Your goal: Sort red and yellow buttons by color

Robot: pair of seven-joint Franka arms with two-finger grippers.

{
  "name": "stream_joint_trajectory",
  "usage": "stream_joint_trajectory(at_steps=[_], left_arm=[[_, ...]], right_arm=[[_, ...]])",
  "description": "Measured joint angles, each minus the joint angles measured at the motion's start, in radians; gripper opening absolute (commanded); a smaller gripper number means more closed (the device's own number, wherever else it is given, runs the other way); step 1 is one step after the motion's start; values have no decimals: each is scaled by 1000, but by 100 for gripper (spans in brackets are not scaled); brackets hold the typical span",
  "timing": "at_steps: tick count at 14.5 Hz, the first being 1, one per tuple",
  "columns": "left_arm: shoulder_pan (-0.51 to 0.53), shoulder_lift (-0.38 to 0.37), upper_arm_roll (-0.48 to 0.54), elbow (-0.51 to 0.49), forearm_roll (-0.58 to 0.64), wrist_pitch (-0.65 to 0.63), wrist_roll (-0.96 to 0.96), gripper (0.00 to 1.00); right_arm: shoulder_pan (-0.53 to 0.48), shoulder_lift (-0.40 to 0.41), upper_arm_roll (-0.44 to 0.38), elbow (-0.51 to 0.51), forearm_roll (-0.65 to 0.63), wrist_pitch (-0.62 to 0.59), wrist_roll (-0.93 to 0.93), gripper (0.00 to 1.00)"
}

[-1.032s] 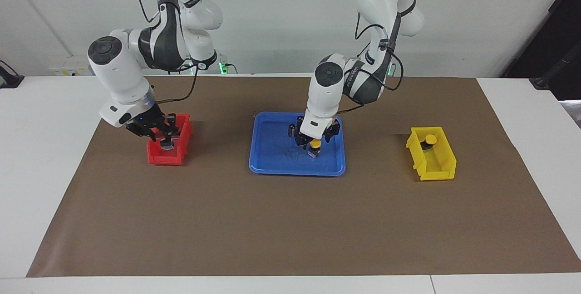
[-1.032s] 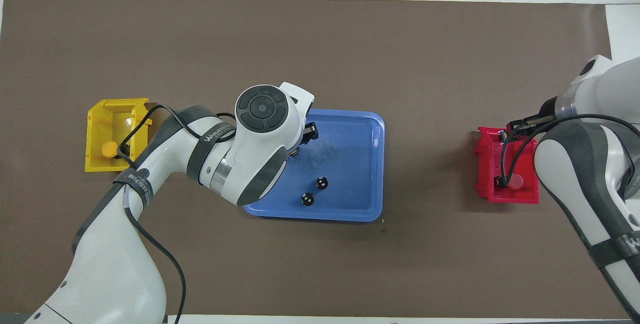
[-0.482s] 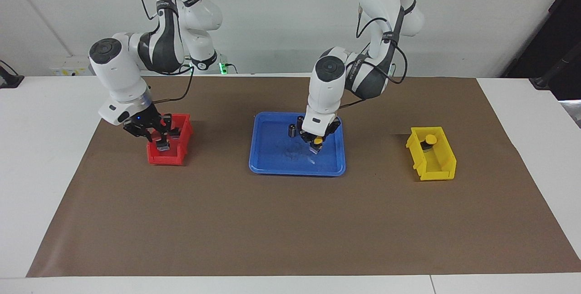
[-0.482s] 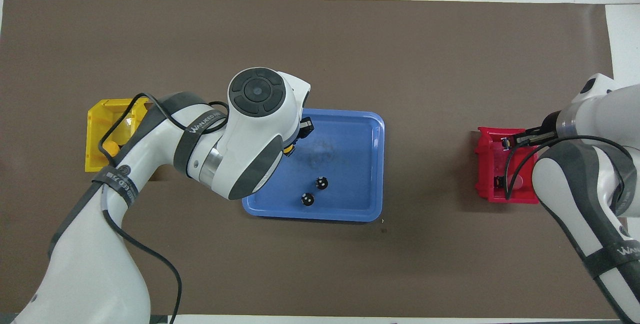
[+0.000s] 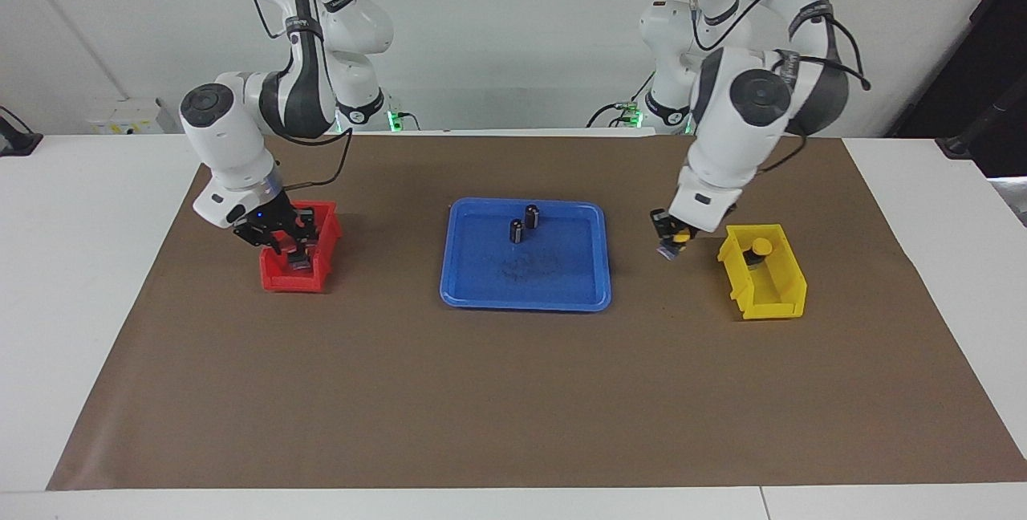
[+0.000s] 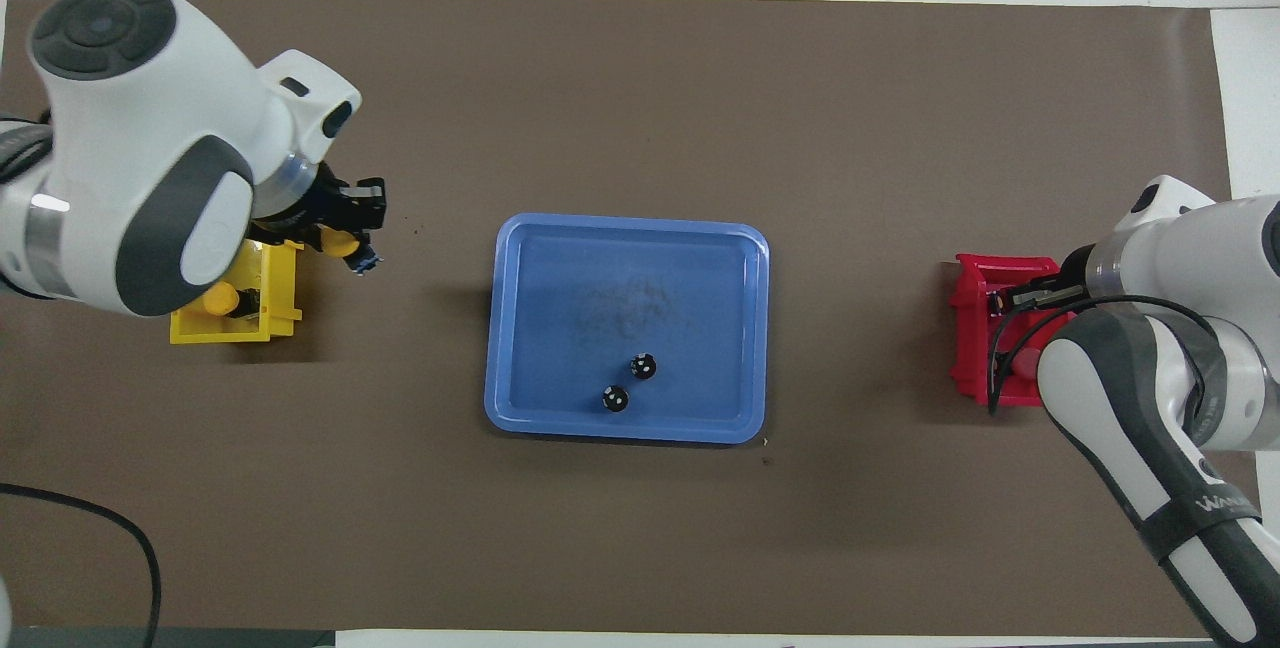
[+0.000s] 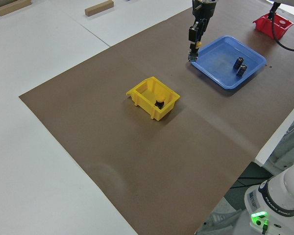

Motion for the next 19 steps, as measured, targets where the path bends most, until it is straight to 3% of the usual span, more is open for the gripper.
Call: stream_joint_trajectory(at_steps=[4,7,10,13,15,17,19], left_arm=[[171,1,2,-3,1,30,216,1],[215,-1,1,-61,1,137,270,1],[219,-2,-1,-155,1,270,270,1],[219,-2,-2,-223,1,364,270,1],[219,0,-3,-242,1,398,270,1],[220,9,-3,-261,1,436,270,1],[220,17,-3,-275,1,458,273,1]], right_arm=[[0,1,0,-48,0,56,0,19],[1,0,1,-68,0,86,0,22],[1,-4,1,-77,0,99,0,56],[1,-5,1,-78,0,99,0,63],[1,-5,1,-63,0,78,-1,76],[1,-4,1,17,0,-31,-1,100],[1,-6,3,147,0,-173,-1,100]])
